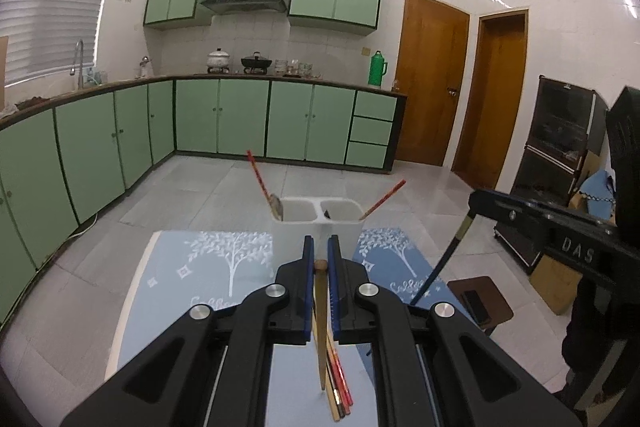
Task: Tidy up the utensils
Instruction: 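Lift both held chopsticks and lower them into the white utensil holder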
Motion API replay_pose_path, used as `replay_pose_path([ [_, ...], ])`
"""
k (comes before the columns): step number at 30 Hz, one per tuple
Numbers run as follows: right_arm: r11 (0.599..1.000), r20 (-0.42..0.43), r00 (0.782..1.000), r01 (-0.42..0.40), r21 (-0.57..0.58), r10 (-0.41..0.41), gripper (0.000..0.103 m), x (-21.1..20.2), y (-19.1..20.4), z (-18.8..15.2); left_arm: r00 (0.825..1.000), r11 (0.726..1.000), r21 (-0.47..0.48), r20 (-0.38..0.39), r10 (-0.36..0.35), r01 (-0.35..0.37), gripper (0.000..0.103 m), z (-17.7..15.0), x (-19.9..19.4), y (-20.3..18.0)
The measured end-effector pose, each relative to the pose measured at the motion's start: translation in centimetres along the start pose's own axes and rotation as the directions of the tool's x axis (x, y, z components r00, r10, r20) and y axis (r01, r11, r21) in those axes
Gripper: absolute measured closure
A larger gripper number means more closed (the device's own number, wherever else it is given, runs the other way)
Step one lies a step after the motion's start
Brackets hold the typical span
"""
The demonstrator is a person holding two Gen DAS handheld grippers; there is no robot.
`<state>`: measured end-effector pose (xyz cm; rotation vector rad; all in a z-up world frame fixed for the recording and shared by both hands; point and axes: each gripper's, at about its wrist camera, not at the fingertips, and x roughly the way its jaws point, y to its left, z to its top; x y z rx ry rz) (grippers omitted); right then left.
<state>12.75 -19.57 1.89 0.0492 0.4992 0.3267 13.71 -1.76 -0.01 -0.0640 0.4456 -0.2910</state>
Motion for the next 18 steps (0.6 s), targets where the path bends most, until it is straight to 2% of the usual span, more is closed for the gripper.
replay_pose_path([
  [8,1.0,0.078,0.997,-0.02,0.0,0.02,0.097,-0.1,-1.8,5.2,0.995,0.999,0.028,0.097,-0.023,0.021,0.096,4.7,0.6,-0.5],
  [14,1.0,0.146,0.989,-0.019,0.019,0.016,0.097,1.5,-3.6,10.2,0.974,0.998,0.063,0.226,-0.012,-0.002,0.096,10.7,2.3,-0.9],
  [18,1.0,0.175,0.985,-0.008,0.029,0.003,0.097,3.8,-5.1,13.2,0.958,0.996,0.079,0.286,0.01,-0.034,0.096,13.3,4.4,-0.8],
])
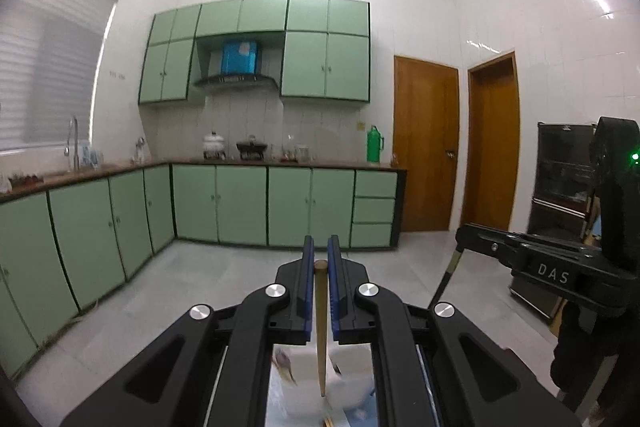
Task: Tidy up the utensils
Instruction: 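Lift both held chopsticks and lower them into the white utensil holder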
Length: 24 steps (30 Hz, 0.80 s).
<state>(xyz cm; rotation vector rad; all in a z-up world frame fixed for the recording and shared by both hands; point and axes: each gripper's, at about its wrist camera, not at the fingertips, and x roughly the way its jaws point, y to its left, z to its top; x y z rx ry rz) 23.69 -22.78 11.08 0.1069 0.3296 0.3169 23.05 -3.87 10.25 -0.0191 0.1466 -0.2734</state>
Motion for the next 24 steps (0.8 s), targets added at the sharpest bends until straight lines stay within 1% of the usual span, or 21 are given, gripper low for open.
replay_pose_path([
  [3,1.0,0.013,1.0,0.017,-0.008,-0.017,0.097,2.2,-0.8,1.0,1.0,1.0,0.009,0.011,0.013,-0.013,0.096,0.3,2.6,0.0],
  [6,0.999,0.01,0.999,0.033,-0.011,-0.033,0.097,4.5,-1.7,1.2,1.0,1.0,0.01,0.002,0.023,-0.023,0.096,-0.6,5.3,0.0],
  [8,0.999,-0.001,0.999,0.04,-0.013,-0.04,0.097,6.0,-2.2,0.9,1.0,1.0,0.008,-0.012,0.024,-0.024,0.096,-1.4,6.8,-0.1],
  [13,0.998,-0.048,0.997,0.062,-0.025,-0.063,0.097,10.1,-3.3,-1.5,0.998,1.0,0.014,-0.064,0.026,-0.025,0.096,-4.1,10.2,-0.1],
  [19,0.998,-0.109,0.992,0.066,-0.025,-0.068,0.097,12.3,-3.5,-4.5,0.99,1.0,0.0,-0.135,0.028,-0.028,0.096,-6.9,12.0,1.0],
  [24,0.998,-0.139,0.989,0.059,-0.007,-0.059,0.096,12.8,-3.4,-5.9,0.985,0.999,-0.018,-0.17,0.03,-0.034,0.095,-7.8,12.4,2.1],
])
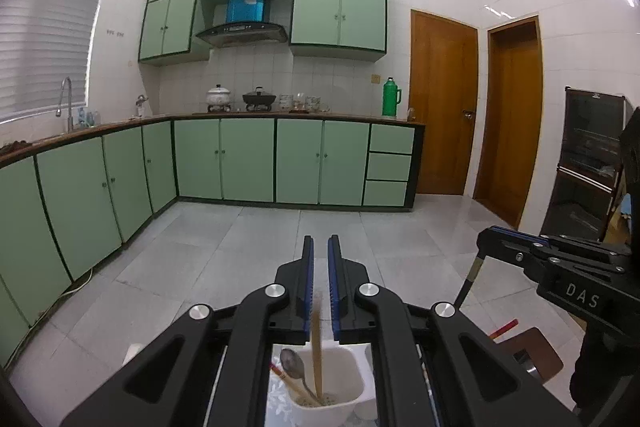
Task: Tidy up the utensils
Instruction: 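Lift both held chopsticks and lower them into the white utensil holder, then open both grippers and withdraw them back over the remaining chopsticks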
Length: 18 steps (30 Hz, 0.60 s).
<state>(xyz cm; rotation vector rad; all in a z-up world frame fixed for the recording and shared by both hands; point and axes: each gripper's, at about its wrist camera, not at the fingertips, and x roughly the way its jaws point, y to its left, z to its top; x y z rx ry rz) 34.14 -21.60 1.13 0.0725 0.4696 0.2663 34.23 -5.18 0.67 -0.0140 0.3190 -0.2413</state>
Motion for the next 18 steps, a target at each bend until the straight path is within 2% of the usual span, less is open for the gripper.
replay_pose_path([
  [2,1.0,-0.002,1.0,0.0,0.003,0.0,0.092,0.0,0.0,0.0,1.0,1.0,0.0,-0.006,-0.003,0.003,0.088,0.0,-0.4,0.1],
  [4,1.0,0.006,1.0,0.012,0.005,-0.012,0.081,-0.6,0.2,0.0,1.0,1.0,0.004,-0.005,-0.003,0.003,0.079,0.2,-0.7,0.1],
  [6,1.0,0.024,0.999,0.023,0.016,-0.023,0.074,-1.5,0.1,0.1,1.0,1.0,0.006,0.0,-0.003,0.003,0.078,0.4,-1.7,0.1],
  [8,0.999,0.042,0.999,0.034,0.022,-0.035,0.071,-2.6,0.1,-0.1,1.0,1.0,0.003,0.011,-0.004,0.004,0.075,0.6,-2.9,0.2],
  [9,0.999,0.057,0.997,0.042,0.028,-0.044,0.066,-3.6,0.1,-0.1,1.0,1.0,0.001,0.015,-0.001,0.001,0.071,0.8,-3.2,0.3],
  [10,0.998,0.07,0.996,0.053,0.036,-0.055,0.056,-4.4,-0.1,-0.2,1.0,1.0,0.0,0.021,0.001,-0.001,0.066,0.9,-3.8,0.4],
  [13,0.994,0.116,0.989,0.079,0.079,-0.088,0.039,-7.1,-0.7,-1.5,1.0,1.0,-0.015,0.029,-0.002,0.002,0.056,0.1,-6.1,0.4],
  [14,0.992,0.125,0.988,0.081,0.092,-0.092,0.037,-7.9,-0.9,-2.1,1.0,1.0,-0.021,0.026,-0.008,0.009,0.054,-0.5,-7.0,0.4],
  [18,0.984,0.133,0.983,0.109,0.143,-0.128,0.014,-11.2,-1.2,-6.1,1.0,0.999,-0.042,-0.015,0.0,-0.001,0.038,-4.4,-9.7,0.4],
])
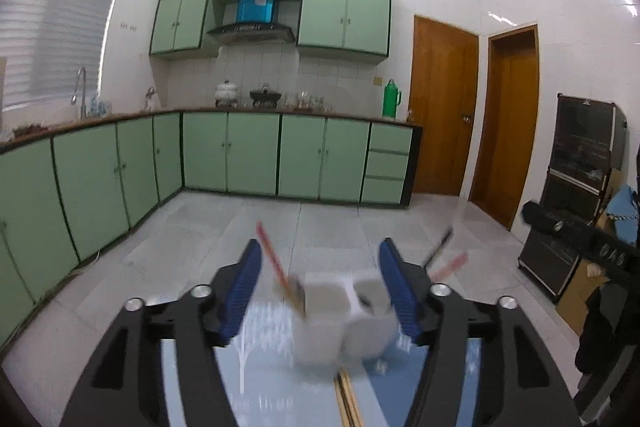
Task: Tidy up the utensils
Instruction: 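Open both grippers and withdraw them back over the remaining chopsticks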
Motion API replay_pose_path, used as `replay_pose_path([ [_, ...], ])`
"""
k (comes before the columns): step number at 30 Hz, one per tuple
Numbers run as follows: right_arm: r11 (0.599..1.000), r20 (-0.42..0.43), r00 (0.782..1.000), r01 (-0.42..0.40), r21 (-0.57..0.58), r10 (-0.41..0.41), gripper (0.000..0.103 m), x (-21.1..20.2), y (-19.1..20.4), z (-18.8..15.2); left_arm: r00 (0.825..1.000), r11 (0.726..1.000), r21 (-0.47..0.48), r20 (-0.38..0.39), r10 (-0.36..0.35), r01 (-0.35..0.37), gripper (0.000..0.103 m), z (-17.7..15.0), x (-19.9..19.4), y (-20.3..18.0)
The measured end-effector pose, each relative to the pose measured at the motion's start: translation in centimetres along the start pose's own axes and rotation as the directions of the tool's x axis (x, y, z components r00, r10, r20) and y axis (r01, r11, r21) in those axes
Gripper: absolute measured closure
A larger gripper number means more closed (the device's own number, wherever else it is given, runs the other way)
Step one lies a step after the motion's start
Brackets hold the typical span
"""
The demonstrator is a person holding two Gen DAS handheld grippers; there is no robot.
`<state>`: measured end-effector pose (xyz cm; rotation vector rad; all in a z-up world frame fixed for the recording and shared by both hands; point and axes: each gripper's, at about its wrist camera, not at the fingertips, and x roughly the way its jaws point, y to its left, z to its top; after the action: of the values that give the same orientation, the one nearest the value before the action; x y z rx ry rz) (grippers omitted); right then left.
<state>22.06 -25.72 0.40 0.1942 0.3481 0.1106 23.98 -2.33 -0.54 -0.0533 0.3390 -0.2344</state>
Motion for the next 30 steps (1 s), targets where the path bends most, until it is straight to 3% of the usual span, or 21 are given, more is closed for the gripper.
replay_pose_path([
  [5,0.999,-0.048,0.998,0.042,0.01,-0.042,0.006,-2.7,-0.5,-5.4,0.993,1.0,-0.023,-0.116,0.011,-0.014,0.034,-6.2,-1.8,0.5],
  [13,0.998,-0.226,0.972,0.062,0.002,-0.06,0.006,-3.7,0.8,-13.8,0.948,0.996,-0.038,-0.311,0.062,-0.078,0.033,-14.9,-2.9,1.9],
  [30,0.998,-0.467,0.883,0.022,-0.058,-0.046,0.006,-2.4,5.6,-24.2,0.891,0.991,-0.02,-0.441,0.108,-0.13,0.033,-20.3,-3.0,4.1],
])
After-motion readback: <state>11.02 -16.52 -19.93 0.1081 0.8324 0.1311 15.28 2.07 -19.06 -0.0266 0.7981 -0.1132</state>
